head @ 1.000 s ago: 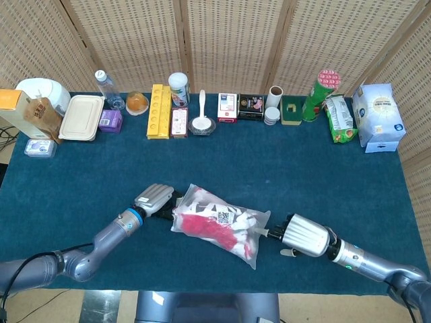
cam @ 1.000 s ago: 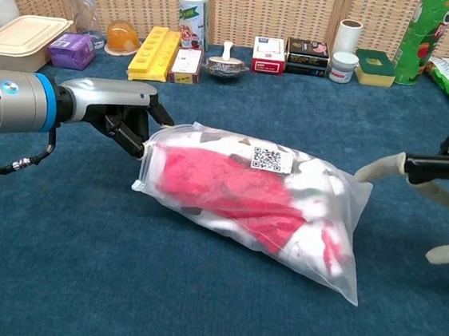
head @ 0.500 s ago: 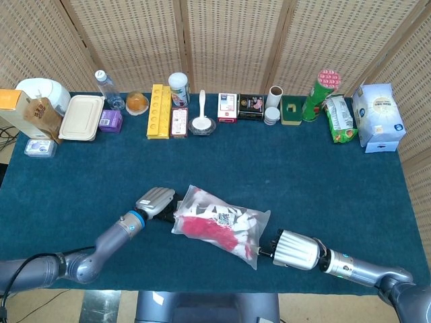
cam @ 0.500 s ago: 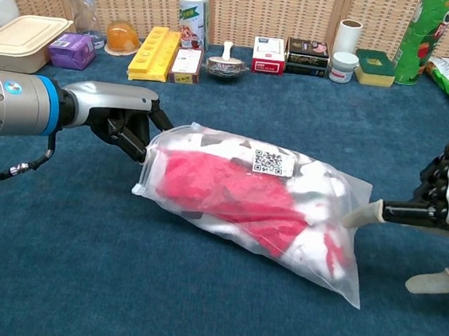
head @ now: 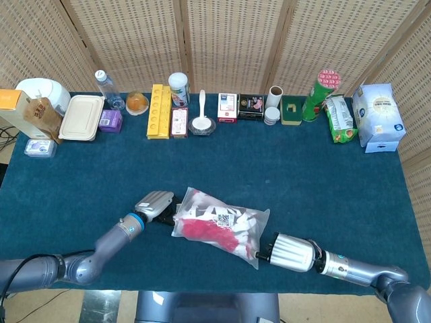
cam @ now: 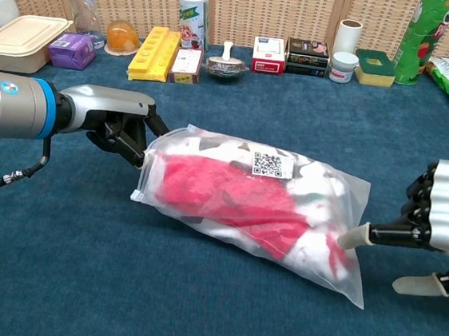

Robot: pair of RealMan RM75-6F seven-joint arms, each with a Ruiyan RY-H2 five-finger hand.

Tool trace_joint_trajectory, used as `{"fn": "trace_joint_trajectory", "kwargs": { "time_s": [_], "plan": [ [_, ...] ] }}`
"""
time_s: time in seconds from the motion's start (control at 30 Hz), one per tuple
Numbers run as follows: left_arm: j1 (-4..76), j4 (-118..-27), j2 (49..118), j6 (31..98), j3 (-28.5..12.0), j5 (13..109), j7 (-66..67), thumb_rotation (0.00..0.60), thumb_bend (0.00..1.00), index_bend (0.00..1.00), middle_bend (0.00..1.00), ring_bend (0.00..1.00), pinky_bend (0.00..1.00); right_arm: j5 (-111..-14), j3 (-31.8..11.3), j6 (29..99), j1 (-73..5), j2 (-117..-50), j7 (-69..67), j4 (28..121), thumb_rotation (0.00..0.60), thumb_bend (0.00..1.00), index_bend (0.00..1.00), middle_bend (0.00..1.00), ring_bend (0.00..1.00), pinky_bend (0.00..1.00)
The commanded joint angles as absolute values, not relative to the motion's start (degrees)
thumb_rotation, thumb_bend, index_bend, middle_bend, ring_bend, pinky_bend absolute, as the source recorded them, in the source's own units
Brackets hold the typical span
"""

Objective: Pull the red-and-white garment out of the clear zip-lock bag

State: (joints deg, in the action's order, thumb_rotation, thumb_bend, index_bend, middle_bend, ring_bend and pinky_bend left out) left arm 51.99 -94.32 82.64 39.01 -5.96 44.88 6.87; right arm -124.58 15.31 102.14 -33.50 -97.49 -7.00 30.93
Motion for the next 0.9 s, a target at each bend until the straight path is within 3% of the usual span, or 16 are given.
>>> {"fn": "trace_joint_trajectory", "kwargs": {
  "time_s": [0.03, 0.23, 0.37, 0.9],
  "plan": [
    [52.2, -94.6, 82.6, 39.1, -5.8, 44.1, 7.0, 0.600, 0.45, 0.79, 1.00, 1.00, 0.99, -124.8, 15.7, 102.1, -33.8, -97.8, -6.7, 30.8, 0.558, 0.26, 0.33, 0.86, 1.00, 1.00],
    [53.1, -95.5, 82.4, 39.6, -5.5, 40.8, 7.8, 0.600, 0.45, 0.79, 1.00, 1.00, 0.99, -125.9, 16.7, 103.2, -34.8, -98.0, -4.8, 32.4, 0.572, 0.30, 0.32, 0.86, 1.00, 1.00],
    [53.6, -96.1, 82.3, 39.9, -5.4, 39.3, 8.1, 0.600, 0.45, 0.79, 1.00, 1.00, 0.99, -126.0, 17.0, 103.6, -35.0, -98.1, -3.9, 33.5, 0.573, 0.27, 0.30, 0.86, 1.00, 1.00],
    [54.6, -97.6, 82.1, 40.3, -5.5, 36.1, 7.7, 0.600, 0.45, 0.79, 1.00, 1.00, 0.99, -125.5, 17.8, 100.1, -37.2, -99.2, -3.8, 32.4, 0.579, 0.30, 0.31, 0.86, 1.00, 1.00]
  ]
}}
